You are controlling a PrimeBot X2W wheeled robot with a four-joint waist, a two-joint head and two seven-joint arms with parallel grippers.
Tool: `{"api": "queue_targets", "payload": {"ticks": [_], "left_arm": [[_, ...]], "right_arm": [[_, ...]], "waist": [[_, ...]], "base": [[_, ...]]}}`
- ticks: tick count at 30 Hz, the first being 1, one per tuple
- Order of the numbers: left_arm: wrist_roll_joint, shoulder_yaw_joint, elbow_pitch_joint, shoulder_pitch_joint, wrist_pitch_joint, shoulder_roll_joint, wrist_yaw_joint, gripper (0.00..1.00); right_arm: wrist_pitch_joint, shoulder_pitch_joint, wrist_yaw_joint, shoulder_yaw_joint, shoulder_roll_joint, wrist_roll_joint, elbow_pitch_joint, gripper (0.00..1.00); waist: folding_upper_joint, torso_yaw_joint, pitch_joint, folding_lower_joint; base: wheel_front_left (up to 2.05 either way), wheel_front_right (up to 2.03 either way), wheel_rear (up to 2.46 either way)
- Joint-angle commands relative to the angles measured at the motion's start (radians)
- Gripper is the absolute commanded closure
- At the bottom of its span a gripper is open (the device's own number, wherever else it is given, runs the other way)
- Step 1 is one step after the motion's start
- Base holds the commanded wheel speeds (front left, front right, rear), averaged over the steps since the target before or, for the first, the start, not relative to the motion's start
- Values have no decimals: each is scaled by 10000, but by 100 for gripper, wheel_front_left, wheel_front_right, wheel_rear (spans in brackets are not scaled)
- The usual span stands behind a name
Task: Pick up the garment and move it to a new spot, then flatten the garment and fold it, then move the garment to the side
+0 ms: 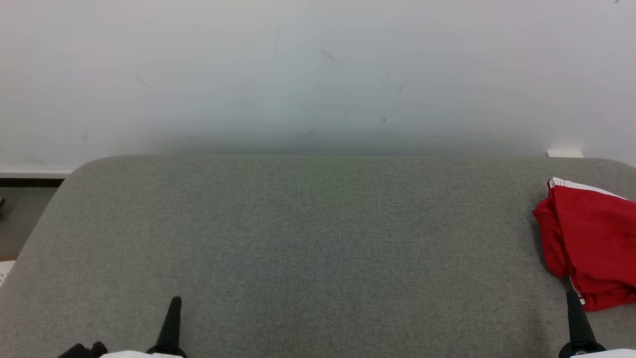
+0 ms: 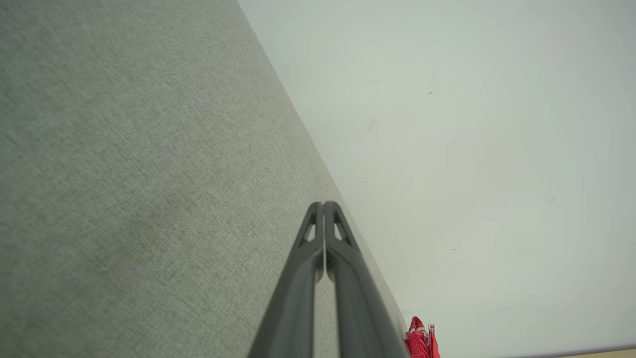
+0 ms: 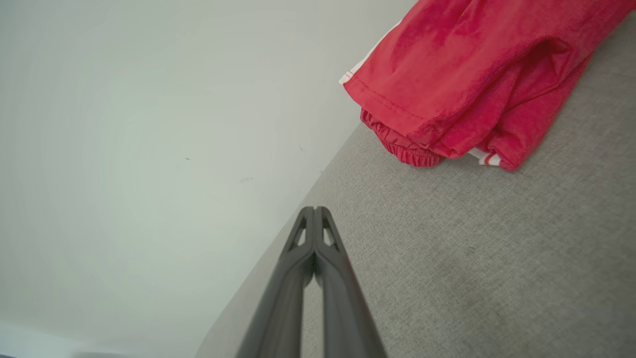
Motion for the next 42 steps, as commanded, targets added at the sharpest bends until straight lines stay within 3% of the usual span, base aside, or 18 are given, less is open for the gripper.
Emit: {"api": "queue_targets", "payload": {"ticks": [1, 42], "left_arm": [[-379, 83, -43, -220, 73, 112, -78, 100], [-4004, 627, 118, -791, 873, 207, -640, 100]], "right_arm": [[80, -217, -15, -38, -123, 312, -105, 100], [971, -769, -23, -111, -141, 3819, -155, 100]], "waist": [[0, -3, 10, 0], [0, -78, 242, 0]], "base": [[0, 0, 0], [0, 0, 0]]}}
